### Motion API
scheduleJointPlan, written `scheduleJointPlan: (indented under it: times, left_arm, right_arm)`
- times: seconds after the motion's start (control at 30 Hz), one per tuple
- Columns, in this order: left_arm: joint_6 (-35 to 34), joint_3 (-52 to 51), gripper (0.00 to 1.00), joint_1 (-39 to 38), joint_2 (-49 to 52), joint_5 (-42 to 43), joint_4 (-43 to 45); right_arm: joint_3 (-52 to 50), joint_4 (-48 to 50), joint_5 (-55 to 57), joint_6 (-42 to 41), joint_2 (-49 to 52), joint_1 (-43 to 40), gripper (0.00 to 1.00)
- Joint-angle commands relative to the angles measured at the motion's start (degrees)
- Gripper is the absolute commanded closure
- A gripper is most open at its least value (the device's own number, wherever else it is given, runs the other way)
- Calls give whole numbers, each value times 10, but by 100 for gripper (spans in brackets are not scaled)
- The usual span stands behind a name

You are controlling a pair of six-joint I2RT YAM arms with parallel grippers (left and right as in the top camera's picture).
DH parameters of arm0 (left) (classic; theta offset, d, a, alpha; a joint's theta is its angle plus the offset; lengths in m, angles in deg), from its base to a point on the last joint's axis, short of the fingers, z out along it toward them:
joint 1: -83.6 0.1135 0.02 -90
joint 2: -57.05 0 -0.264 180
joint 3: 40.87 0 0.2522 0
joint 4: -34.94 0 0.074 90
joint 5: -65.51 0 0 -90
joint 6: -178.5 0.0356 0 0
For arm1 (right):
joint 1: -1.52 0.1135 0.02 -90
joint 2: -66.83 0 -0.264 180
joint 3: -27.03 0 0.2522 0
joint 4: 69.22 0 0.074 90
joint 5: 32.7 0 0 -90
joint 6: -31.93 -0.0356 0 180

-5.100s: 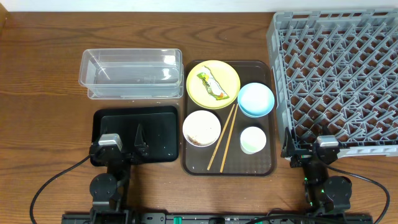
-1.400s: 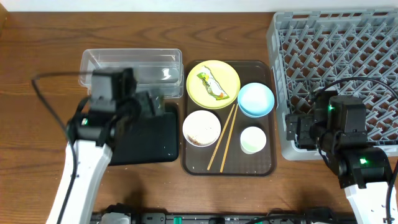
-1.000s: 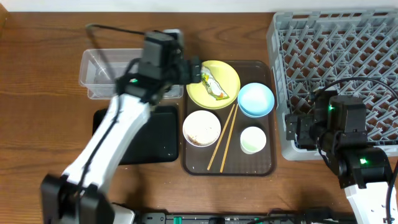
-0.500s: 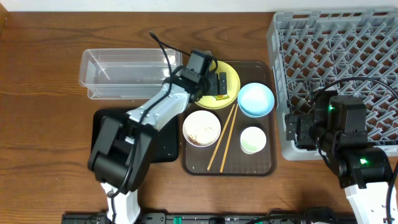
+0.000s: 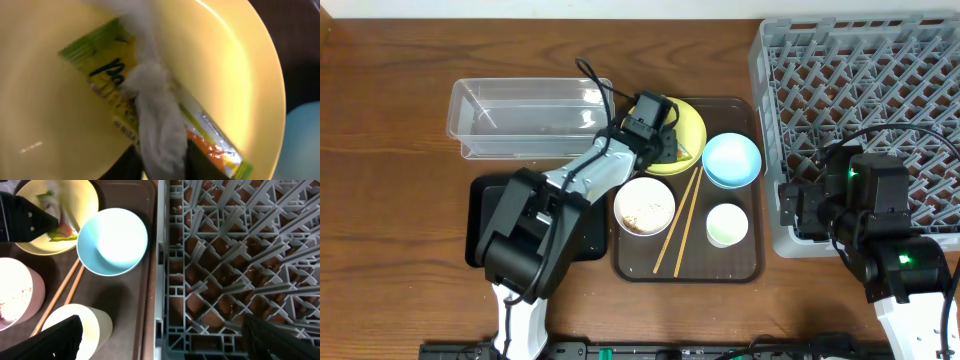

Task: Sort waste into correct bins and load items into the dishwasher rack
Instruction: 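Carry the wrapper with the left gripper into the clear container and release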

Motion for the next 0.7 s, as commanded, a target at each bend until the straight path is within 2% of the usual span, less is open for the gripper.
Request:
scheduleJointPlan:
  times: [0.0, 0.1, 0.37, 0.53, 0.67]
  left_arm:
    - [2, 2, 85, -1, 1, -5, -5]
    - [8, 2, 94, -1, -5, -7, -6]
    - [8, 2, 94, 28, -113, -14, -25]
    - [5, 2, 94, 80, -202, -53, -62]
    - [-15, 2, 94, 135, -231, -61, -92]
  right_arm:
    - [13, -1, -4, -4, -1, 4, 1]
    - [13, -1, -4, -4, -1, 4, 1]
    - [13, -7, -4, -4, -1, 4, 1]
    - [13, -6, -4, -4, -1, 4, 1]
    - [13, -5, -4, -4, -1, 4, 1]
